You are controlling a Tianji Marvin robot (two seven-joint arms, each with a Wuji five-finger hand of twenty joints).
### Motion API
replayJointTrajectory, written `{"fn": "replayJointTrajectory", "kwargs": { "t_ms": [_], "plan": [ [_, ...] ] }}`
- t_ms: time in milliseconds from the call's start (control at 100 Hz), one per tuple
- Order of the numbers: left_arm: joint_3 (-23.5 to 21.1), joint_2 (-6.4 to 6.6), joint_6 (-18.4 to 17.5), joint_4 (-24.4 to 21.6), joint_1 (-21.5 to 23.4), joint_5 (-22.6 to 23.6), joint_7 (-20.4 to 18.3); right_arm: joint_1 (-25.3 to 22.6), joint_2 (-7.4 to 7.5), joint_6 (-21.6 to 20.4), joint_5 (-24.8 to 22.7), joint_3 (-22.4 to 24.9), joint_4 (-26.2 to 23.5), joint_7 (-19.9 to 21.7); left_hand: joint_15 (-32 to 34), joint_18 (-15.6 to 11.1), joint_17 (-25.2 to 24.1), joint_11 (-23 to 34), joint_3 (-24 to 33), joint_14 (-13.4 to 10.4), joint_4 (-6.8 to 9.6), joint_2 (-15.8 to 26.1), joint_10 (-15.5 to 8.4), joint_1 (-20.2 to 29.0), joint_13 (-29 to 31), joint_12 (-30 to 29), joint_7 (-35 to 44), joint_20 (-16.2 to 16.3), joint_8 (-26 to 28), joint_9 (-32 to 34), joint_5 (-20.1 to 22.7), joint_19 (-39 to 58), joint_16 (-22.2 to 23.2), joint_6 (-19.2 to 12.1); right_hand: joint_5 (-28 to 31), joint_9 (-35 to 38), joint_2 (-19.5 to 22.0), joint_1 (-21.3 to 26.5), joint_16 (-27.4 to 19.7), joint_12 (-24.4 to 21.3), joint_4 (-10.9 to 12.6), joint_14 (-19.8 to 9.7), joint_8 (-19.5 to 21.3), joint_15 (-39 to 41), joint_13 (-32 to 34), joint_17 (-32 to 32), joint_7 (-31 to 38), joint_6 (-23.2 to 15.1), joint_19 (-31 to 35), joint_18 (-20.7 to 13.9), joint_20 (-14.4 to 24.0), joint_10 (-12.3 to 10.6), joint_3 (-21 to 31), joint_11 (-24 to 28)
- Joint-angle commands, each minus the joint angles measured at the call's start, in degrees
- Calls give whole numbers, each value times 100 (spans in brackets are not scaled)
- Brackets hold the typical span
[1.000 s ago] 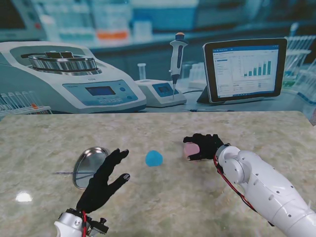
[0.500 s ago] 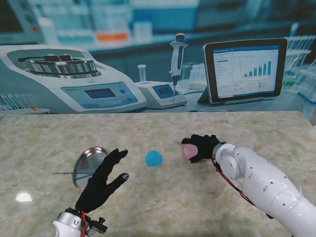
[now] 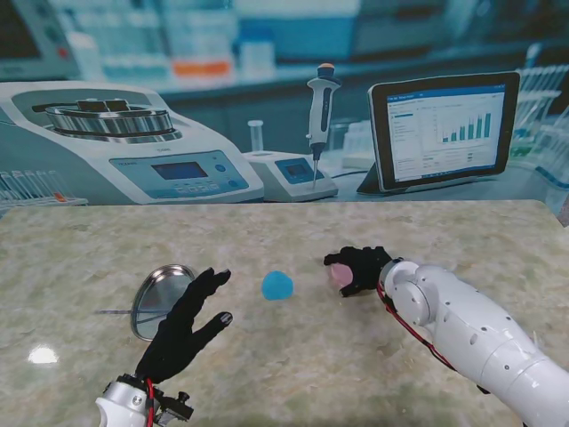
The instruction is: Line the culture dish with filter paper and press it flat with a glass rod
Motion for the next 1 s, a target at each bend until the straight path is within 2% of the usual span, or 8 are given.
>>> {"fn": "replayJointTrajectory", "kwargs": {
  "t_ms": [0,110,270,540,870,990],
  "plan": [
    [-3,10,18,-25,32,-2,-30,19,-18,18,-6,-60,44,-9,-63,-187,-5,-41,-150,-214,172,229,-186,95,-149,76,137,-221,55,-112,-73,-311,16,-119,-188,-116,-288,-82,110,-13,-161,47,190,88,69,48,126,-100,253,127,-15,88,202,95],
    [-11,9,15,-21,34,0,-28,78,-30,14,5,-151,137,-63,-63,-187,-5,-41,-151,-214,172,227,-183,98,-149,79,142,-220,58,-114,-76,-310,16,-117,-197,-101,-327,36,168,20,-138,19,275,191,150,167,186,-140,375,61,37,96,314,193],
    [-31,13,0,-16,39,-33,-59,155,-49,-25,18,-262,262,-165,-64,-189,-5,-44,-153,-216,171,227,-187,95,-149,79,146,-219,59,-114,-76,-310,14,-122,-236,-77,-424,219,314,181,-88,-68,632,435,321,391,538,-217,615,-46,151,84,614,553],
    [-48,15,-18,-1,31,-64,-84,203,-71,-145,27,-359,390,-317,-64,-188,-4,-43,-151,-209,171,226,-178,96,-151,82,151,-215,61,-115,-80,-308,14,-117,178,-28,-616,427,717,814,-90,-250,982,1127,916,993,1637,-458,1191,-343,381,-2,1075,2279],
    [-73,16,-52,-3,27,-153,-129,216,-66,-178,13,-419,415,-330,-66,-191,-5,-46,-152,-219,171,224,-181,92,-150,76,152,-205,61,-114,-79,-307,8,-124,274,-43,-680,565,820,865,-95,-240,972,1322,1095,1243,2017,-532,1410,-422,437,32,1219,2654],
    [-81,13,-49,0,23,-155,-121,216,-72,-170,12,-427,422,-354,-63,-192,-5,-45,-152,-219,171,224,-183,91,-148,78,156,-204,63,-114,-77,-307,9,-123,273,-61,-687,623,877,910,-89,-254,990,1417,1207,1355,2424,-558,1503,-449,448,28,1288,2879]
  ]
}}
